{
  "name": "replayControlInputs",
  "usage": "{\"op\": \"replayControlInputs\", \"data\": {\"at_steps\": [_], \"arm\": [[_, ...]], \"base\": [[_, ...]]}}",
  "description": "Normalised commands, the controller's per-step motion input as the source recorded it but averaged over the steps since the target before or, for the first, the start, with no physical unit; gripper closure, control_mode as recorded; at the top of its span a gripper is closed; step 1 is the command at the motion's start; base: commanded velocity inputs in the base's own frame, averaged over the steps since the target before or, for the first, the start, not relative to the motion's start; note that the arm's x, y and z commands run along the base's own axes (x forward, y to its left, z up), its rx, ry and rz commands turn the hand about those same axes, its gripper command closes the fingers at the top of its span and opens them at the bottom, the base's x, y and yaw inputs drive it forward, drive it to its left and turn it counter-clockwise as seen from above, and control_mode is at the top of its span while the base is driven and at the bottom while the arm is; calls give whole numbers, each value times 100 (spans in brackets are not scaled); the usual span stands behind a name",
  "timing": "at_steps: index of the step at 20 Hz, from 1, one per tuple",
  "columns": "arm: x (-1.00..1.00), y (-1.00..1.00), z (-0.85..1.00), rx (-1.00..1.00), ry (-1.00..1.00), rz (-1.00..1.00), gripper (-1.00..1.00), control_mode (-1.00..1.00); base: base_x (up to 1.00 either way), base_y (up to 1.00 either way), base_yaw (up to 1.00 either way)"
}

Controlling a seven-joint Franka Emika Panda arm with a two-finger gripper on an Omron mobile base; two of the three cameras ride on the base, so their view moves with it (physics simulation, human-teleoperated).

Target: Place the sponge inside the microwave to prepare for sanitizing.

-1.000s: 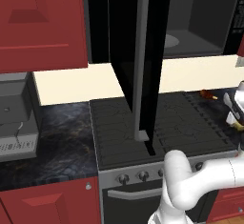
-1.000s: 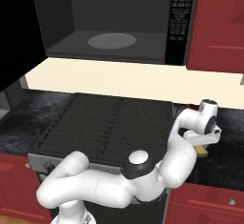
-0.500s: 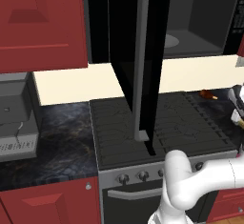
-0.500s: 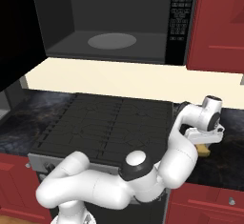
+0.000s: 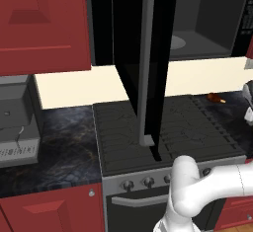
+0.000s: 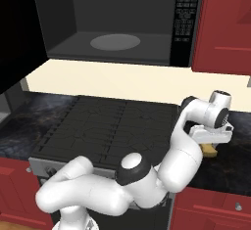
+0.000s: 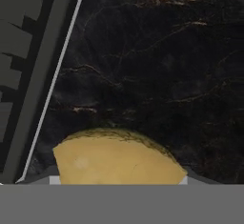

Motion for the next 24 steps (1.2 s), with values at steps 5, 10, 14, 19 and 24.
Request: {"op": "replayControlInputs", "data": {"at_steps": [5,10,14,19,24], "arm": [[-28,8,45,0,0,-5,100,-100],[-35,9,42,1,0,-5,100,-100],[-40,18,36,1,0,-7,100,-100],[-23,29,37,2,0,-4,100,-100],[-18,33,39,1,0,-1,100,-100]], "base": [[0,0,0],[0,0,0],[0,0,0],[0,0,0],[0,0,0]]}}
